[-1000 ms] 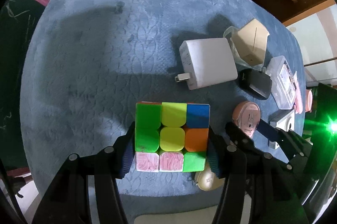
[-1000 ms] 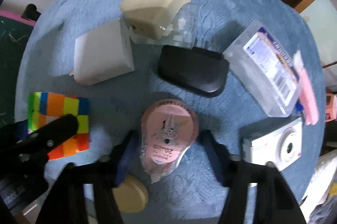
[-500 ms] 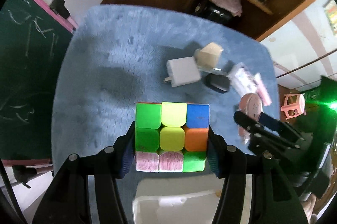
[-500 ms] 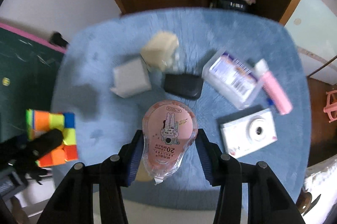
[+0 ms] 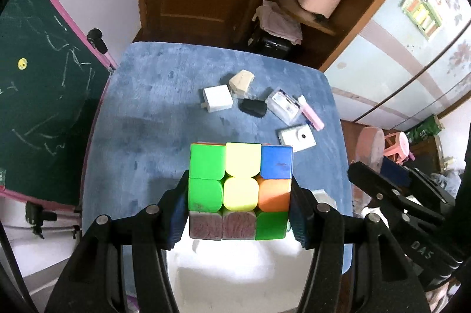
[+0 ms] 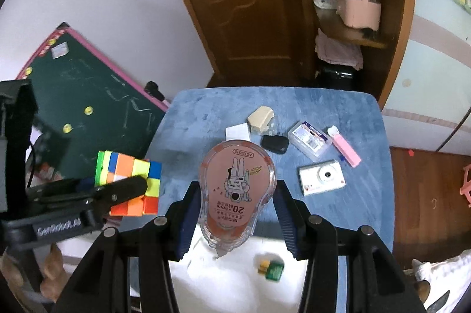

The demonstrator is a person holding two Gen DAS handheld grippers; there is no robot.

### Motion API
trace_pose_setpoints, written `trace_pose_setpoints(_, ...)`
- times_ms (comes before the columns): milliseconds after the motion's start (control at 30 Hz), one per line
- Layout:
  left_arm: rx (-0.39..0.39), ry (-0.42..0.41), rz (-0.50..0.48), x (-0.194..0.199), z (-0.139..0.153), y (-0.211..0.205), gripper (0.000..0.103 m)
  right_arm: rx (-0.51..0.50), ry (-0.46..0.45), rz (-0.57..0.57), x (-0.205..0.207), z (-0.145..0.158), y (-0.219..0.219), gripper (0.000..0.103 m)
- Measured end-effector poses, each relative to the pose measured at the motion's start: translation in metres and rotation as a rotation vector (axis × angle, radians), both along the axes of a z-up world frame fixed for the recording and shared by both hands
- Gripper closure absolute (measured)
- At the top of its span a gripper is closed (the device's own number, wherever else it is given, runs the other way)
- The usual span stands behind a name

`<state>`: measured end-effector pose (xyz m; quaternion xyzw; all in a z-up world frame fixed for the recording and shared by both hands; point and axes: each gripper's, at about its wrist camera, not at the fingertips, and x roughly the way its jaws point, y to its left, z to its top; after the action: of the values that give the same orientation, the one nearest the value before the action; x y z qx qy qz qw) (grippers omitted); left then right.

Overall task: Organize rigid objects
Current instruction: 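Carry the cube and pink tape dispenser into the tray and open both tools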

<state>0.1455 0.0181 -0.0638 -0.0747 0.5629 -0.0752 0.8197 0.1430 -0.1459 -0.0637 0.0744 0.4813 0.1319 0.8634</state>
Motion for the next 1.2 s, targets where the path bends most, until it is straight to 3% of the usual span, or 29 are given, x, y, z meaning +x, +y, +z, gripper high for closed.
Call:
trace_pose_setpoints(167,0.046,-0.011,-0.028,-0.036,0.0,-0.011,0.042,-0.02,-0.014,0.026,-0.04,0.003,-0.008,0.053)
trace_pose_setpoints(300,0.083,0.015,-0.042,-0.056,-0.022,-0.017,0.042,-0.039,0.012,0.041,-0.07,-0.011,-0.013,0.053)
trace_pose_setpoints(833,0.158,0.3,-0.139,-0.11,-0.168,-0.052,0.042,-0.197,0.293,0.114,-0.117,-0.156,0.0,0.053)
trace_pose_setpoints(1000,0.188,0.333,-0.155,-0.113,-0.193,-0.057,0.042,-0.256,0.356,0.131,-0.12,-0.192,0.003,0.053)
trace_pose_setpoints(1200,0.22,0.332,-0.178,-0.114,-0.207,-0.066,0.042,-0.301,0.395,0.148,-0.119,-0.212,0.004,0.053)
